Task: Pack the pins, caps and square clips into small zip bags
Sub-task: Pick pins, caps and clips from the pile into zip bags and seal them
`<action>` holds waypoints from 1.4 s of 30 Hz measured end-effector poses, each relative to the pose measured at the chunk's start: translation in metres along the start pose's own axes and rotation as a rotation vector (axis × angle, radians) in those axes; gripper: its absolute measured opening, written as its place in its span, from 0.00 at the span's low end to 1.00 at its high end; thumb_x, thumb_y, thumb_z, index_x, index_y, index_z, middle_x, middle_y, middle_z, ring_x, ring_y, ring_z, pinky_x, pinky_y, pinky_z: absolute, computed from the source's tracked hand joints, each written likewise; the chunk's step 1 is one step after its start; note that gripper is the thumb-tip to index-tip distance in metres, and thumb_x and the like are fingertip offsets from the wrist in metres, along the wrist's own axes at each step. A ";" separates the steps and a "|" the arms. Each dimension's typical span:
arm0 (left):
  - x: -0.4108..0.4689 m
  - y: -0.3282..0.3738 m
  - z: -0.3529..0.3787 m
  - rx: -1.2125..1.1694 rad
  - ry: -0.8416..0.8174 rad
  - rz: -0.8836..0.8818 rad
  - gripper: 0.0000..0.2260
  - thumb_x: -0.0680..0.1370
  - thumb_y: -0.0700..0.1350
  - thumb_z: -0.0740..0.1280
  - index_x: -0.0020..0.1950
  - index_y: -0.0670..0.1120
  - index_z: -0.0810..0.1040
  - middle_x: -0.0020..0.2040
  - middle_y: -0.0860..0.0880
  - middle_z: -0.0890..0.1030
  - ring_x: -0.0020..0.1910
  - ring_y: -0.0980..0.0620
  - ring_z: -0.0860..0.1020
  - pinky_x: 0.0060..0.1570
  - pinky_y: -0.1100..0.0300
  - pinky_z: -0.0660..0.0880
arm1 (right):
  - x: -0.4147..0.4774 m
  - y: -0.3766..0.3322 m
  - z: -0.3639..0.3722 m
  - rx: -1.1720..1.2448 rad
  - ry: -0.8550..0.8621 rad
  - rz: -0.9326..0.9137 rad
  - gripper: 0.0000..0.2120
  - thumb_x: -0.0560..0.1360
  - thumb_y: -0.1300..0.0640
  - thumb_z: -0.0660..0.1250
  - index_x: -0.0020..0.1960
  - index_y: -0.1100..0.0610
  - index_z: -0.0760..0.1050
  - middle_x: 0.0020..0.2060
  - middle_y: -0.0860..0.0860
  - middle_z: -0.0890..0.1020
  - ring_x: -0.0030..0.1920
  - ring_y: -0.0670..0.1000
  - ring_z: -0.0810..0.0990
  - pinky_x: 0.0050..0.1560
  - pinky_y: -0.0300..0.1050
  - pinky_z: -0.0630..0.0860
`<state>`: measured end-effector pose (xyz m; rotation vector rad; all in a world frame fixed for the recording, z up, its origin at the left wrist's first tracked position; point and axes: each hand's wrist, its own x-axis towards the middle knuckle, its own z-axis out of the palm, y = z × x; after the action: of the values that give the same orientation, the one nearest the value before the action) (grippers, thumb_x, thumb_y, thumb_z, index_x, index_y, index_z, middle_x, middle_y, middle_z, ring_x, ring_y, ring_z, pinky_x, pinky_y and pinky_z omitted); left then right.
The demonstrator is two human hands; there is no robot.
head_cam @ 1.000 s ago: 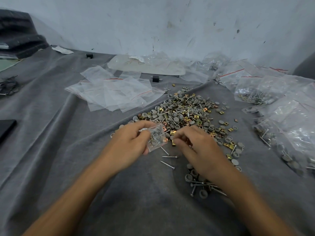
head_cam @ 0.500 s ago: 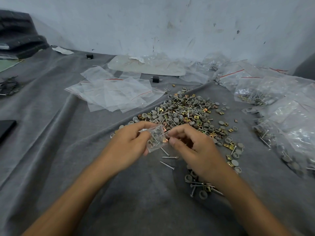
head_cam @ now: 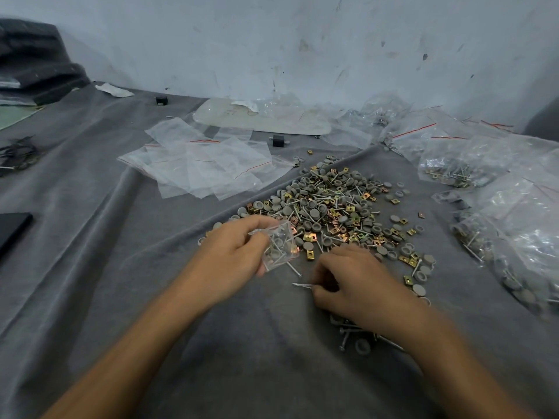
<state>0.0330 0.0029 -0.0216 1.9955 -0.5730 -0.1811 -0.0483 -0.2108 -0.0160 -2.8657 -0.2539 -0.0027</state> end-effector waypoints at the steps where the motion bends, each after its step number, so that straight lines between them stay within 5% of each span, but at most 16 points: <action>1: 0.000 0.000 0.000 0.004 0.000 0.003 0.15 0.78 0.54 0.57 0.58 0.68 0.77 0.30 0.50 0.82 0.27 0.59 0.73 0.35 0.56 0.72 | 0.000 -0.001 0.001 0.009 -0.003 0.003 0.05 0.76 0.46 0.66 0.46 0.46 0.74 0.44 0.42 0.75 0.50 0.46 0.69 0.54 0.44 0.68; 10: 0.001 -0.002 0.000 0.045 0.002 0.009 0.15 0.78 0.53 0.57 0.59 0.68 0.77 0.30 0.51 0.82 0.27 0.60 0.74 0.35 0.56 0.72 | 0.000 -0.003 0.002 0.089 0.036 0.008 0.07 0.76 0.52 0.67 0.51 0.44 0.70 0.40 0.41 0.75 0.47 0.45 0.69 0.44 0.43 0.63; 15: 0.001 -0.001 0.000 0.056 0.009 0.009 0.15 0.78 0.54 0.56 0.58 0.69 0.77 0.30 0.52 0.82 0.28 0.60 0.74 0.36 0.55 0.73 | -0.003 0.002 -0.006 0.321 0.232 0.088 0.08 0.73 0.56 0.71 0.47 0.45 0.74 0.39 0.42 0.78 0.44 0.42 0.76 0.42 0.40 0.73; 22: 0.001 -0.001 0.007 0.057 0.001 0.011 0.14 0.77 0.53 0.57 0.57 0.65 0.79 0.29 0.51 0.82 0.27 0.58 0.76 0.35 0.57 0.74 | 0.001 -0.017 -0.004 0.653 0.363 0.054 0.08 0.74 0.58 0.75 0.44 0.48 0.78 0.38 0.42 0.80 0.36 0.41 0.77 0.36 0.30 0.71; 32: 0.001 -0.001 0.007 0.068 -0.017 0.027 0.15 0.77 0.53 0.57 0.59 0.68 0.76 0.29 0.52 0.82 0.29 0.58 0.77 0.37 0.54 0.75 | 0.010 -0.024 0.009 0.691 0.418 0.007 0.04 0.75 0.55 0.75 0.46 0.49 0.80 0.36 0.42 0.82 0.37 0.42 0.80 0.37 0.30 0.71; 37: 0.000 0.002 0.004 0.035 -0.014 0.036 0.15 0.76 0.53 0.57 0.56 0.67 0.79 0.28 0.51 0.81 0.28 0.58 0.76 0.37 0.54 0.75 | 0.009 -0.020 0.004 0.839 0.324 -0.080 0.09 0.79 0.60 0.69 0.54 0.47 0.81 0.48 0.44 0.86 0.51 0.44 0.84 0.51 0.39 0.80; 42: -0.001 0.005 0.002 -0.054 -0.009 -0.001 0.15 0.74 0.57 0.57 0.56 0.66 0.80 0.28 0.50 0.80 0.28 0.58 0.74 0.36 0.57 0.69 | 0.009 -0.004 0.001 0.698 0.406 0.045 0.08 0.79 0.58 0.70 0.51 0.45 0.81 0.42 0.40 0.84 0.44 0.42 0.82 0.42 0.32 0.74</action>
<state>0.0301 0.0000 -0.0181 1.9437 -0.5671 -0.2049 -0.0405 -0.2050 -0.0158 -2.1156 -0.0804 -0.3996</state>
